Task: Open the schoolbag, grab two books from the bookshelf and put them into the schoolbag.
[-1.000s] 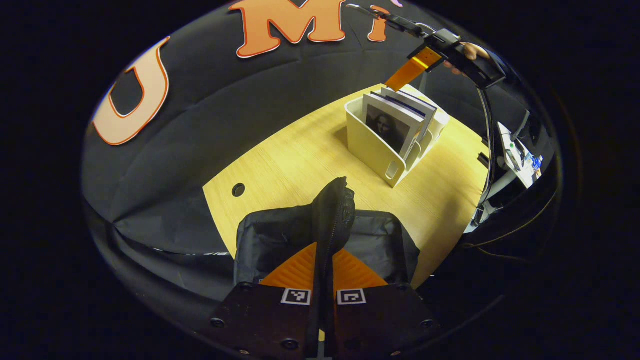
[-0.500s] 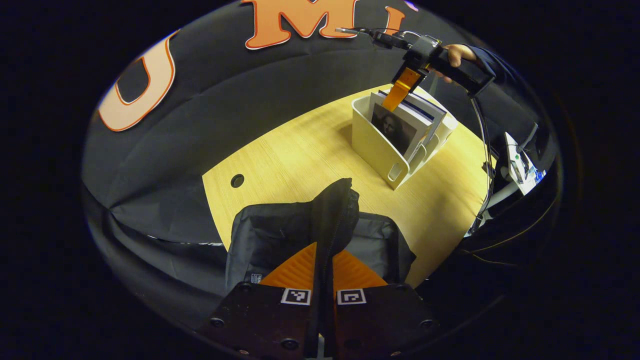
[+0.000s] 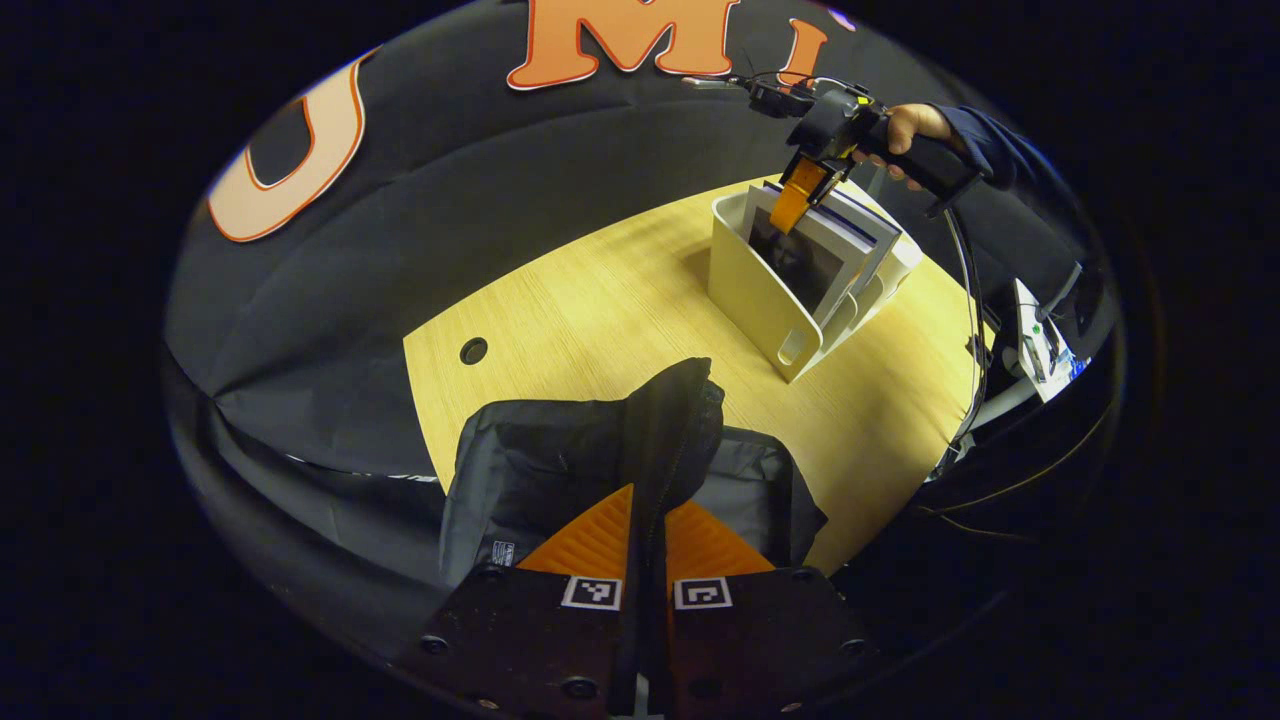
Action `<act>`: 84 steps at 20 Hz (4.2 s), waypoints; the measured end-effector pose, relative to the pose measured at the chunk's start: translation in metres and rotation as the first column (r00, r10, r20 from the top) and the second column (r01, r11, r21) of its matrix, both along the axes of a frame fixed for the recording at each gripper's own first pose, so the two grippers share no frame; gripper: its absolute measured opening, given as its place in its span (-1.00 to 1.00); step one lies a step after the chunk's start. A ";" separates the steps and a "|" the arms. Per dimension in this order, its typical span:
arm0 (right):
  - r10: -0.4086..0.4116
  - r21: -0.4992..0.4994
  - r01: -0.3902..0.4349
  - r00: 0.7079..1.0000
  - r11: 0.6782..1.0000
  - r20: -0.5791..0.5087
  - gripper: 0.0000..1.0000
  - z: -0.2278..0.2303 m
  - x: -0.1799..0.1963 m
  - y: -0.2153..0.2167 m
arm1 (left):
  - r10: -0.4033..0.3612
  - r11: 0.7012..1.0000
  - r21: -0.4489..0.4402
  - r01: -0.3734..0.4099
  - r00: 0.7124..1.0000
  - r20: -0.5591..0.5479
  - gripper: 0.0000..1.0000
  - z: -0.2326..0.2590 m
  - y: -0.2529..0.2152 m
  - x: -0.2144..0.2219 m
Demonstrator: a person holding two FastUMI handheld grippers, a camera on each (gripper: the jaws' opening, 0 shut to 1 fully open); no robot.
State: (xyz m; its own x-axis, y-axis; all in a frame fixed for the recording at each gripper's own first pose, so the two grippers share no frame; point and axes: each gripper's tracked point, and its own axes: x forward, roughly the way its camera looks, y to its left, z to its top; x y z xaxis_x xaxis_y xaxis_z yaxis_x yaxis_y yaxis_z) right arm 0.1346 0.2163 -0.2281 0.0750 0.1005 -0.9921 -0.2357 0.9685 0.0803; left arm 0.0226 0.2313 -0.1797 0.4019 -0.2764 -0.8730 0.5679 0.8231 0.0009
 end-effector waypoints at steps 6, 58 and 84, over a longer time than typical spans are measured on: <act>0.001 -0.017 -0.001 1.000 1.000 0.010 -0.34 0.021 -0.011 -0.007 | 0.025 0.999 -0.023 -0.025 1.000 -0.001 -0.90 -0.004 0.002 -0.003; -0.487 0.702 0.453 0.856 0.550 -0.171 -0.46 0.060 -0.224 0.125 | -0.091 0.969 -0.224 0.107 0.993 0.081 -0.92 0.023 -0.020 -0.016; -0.188 0.623 0.274 0.961 0.733 -0.201 0.94 -0.004 -0.271 0.160 | 0.000 0.969 -0.247 0.007 1.000 0.026 -0.92 -0.001 -0.045 -0.011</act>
State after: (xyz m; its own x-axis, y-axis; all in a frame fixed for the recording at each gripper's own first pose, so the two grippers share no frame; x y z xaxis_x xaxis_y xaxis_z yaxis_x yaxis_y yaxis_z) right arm -0.1364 0.3764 -0.2322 0.0702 0.7082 -0.7025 0.0408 0.7016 0.7114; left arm 0.0113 0.1861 -0.1803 0.4220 -0.4835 -0.7669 0.5732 0.7977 -0.1876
